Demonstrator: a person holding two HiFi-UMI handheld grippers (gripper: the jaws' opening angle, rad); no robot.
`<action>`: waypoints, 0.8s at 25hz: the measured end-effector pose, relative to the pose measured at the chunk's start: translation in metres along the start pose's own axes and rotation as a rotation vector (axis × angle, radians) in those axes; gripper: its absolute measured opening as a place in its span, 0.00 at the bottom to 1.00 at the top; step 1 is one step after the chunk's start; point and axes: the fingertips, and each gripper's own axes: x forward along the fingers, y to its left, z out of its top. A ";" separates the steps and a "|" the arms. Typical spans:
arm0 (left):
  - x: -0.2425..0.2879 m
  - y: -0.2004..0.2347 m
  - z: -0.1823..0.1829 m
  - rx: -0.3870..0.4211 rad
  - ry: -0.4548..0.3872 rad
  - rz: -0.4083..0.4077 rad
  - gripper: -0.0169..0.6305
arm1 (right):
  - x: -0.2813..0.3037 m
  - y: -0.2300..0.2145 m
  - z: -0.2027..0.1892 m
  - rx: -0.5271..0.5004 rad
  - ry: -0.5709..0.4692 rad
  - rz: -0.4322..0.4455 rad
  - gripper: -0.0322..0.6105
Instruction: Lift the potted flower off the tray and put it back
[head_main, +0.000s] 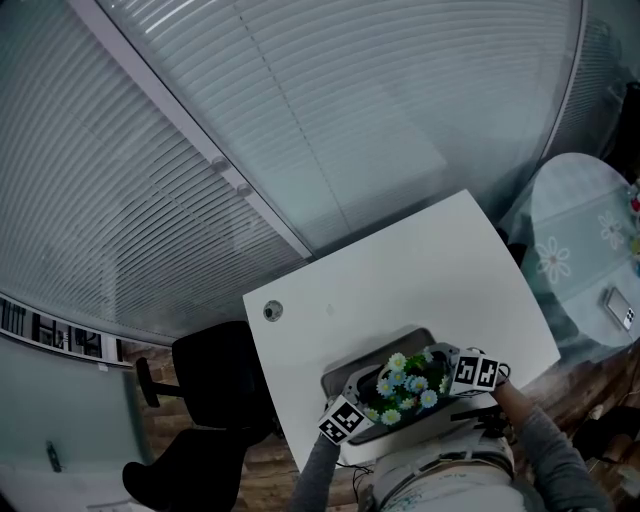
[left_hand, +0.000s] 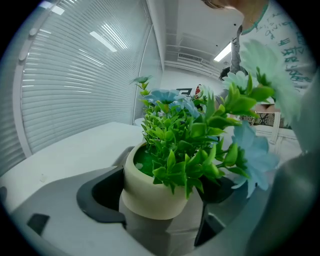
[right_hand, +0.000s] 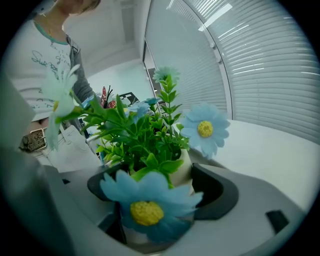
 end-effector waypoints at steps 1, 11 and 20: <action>0.000 0.000 0.001 0.001 -0.002 0.003 0.71 | -0.001 0.000 0.002 -0.004 0.001 0.000 0.64; -0.010 -0.007 0.021 -0.013 -0.045 0.020 0.71 | -0.015 0.007 0.017 -0.017 0.005 0.009 0.64; -0.022 -0.016 0.045 -0.027 -0.060 0.044 0.71 | -0.032 0.018 0.037 -0.033 0.009 0.028 0.64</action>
